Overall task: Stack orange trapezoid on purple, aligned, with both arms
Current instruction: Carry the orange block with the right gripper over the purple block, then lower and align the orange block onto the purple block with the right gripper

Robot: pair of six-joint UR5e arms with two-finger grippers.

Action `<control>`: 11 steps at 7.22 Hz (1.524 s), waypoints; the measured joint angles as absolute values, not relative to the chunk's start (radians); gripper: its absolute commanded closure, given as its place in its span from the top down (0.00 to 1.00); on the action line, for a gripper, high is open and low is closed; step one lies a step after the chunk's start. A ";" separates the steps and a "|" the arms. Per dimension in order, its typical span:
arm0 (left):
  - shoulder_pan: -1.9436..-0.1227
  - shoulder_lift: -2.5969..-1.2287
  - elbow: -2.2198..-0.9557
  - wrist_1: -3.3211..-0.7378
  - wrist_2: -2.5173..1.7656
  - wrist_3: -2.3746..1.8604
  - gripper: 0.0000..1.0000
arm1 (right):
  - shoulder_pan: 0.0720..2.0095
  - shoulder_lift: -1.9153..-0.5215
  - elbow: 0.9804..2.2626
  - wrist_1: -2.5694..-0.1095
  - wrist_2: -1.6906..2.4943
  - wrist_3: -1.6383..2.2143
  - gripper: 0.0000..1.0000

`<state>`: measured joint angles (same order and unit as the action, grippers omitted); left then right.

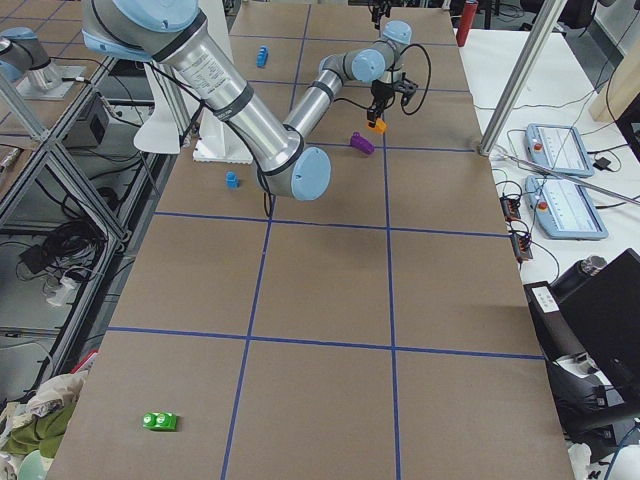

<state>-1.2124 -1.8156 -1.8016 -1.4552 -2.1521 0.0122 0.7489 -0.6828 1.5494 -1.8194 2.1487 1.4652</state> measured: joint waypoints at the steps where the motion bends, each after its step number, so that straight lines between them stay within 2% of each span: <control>1: -1.251 -1.772 -1.802 -1.475 -2.168 0.029 1.00 | 0.713 -0.677 1.547 -1.808 2.115 1.502 0.00; 3: -1.279 -1.731 -1.785 -1.494 -2.167 0.036 1.00 | 0.655 -0.668 1.521 -1.755 2.065 1.602 0.00; 7: -1.292 -1.696 -1.776 -1.497 -2.164 0.040 1.00 | 0.598 -0.608 1.363 -1.609 2.010 1.816 0.00; 11: -1.292 -1.694 -1.771 -1.497 -2.164 0.039 1.00 | 0.577 -0.611 1.346 -1.603 2.000 1.887 0.00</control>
